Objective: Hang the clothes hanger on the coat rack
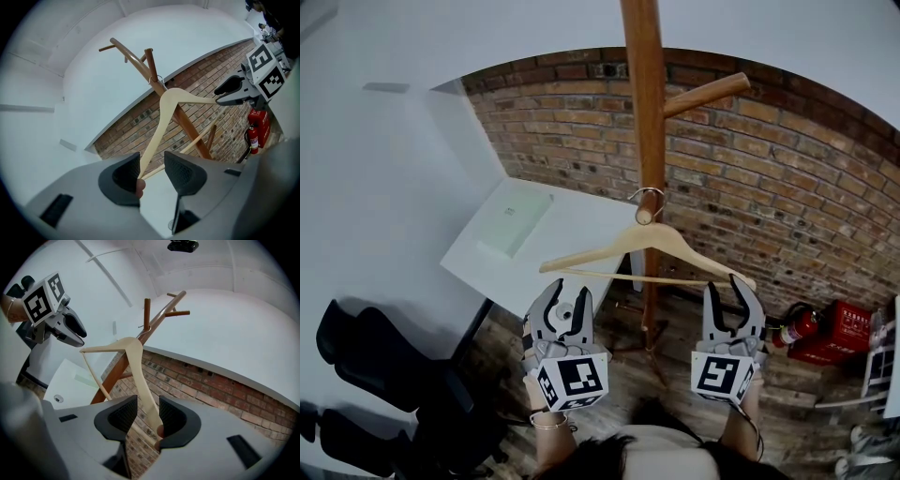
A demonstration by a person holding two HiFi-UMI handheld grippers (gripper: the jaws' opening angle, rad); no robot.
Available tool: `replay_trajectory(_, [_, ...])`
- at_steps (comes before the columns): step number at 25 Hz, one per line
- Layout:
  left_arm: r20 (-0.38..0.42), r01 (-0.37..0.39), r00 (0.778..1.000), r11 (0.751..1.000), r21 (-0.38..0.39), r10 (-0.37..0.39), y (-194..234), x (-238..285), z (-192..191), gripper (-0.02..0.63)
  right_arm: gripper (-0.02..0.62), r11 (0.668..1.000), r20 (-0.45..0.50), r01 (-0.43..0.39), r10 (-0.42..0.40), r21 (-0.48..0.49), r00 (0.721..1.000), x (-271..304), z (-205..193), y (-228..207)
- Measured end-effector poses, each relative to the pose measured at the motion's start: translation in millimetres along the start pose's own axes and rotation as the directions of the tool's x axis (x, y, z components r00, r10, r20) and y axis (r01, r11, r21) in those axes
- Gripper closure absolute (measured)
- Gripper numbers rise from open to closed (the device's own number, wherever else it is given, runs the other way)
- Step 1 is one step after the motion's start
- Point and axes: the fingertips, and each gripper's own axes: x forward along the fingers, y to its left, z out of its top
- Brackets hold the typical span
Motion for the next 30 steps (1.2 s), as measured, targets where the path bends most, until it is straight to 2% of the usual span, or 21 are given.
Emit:
replay_trajectory(7, [0.006,0.002,1.000,1.000,-0.004,-0.002,-2,-16,1,0.445,0.451,1.000,-0.011,0.013,-0.012,0.016,1.000,-18,1,1])
replay_trajectory(12, [0.016,0.021,1.000,0.999,-0.036,-0.020,-2,-30,1,0.445,0.453,0.999,0.029,0.021,-0.022,0.047,0.999,-32,7,2])
replay_trajectory(15, [0.018,0.029,0.999,0.998,-0.048,-0.028,-3,-39,1,0.445,0.453,0.998,0.006,0.019,-0.020,0.055,1.000,-41,9,4])
replay_trajectory(17, [0.021,0.038,0.999,0.998,-0.060,-0.037,-5,-46,1,0.445,0.453,0.998,-0.015,0.013,-0.012,0.061,1.000,-48,10,6])
replay_trajectory(21, [0.033,0.053,0.998,0.995,-0.083,-0.051,-7,-61,1,0.445,0.460,0.996,0.012,0.020,-0.021,0.087,1.000,-61,14,12])
replay_trajectory(30, [0.058,0.114,0.993,0.985,-0.131,-0.107,-18,-99,-4,0.466,0.491,0.992,-0.001,0.028,-0.028,0.126,1.000,-95,21,29])
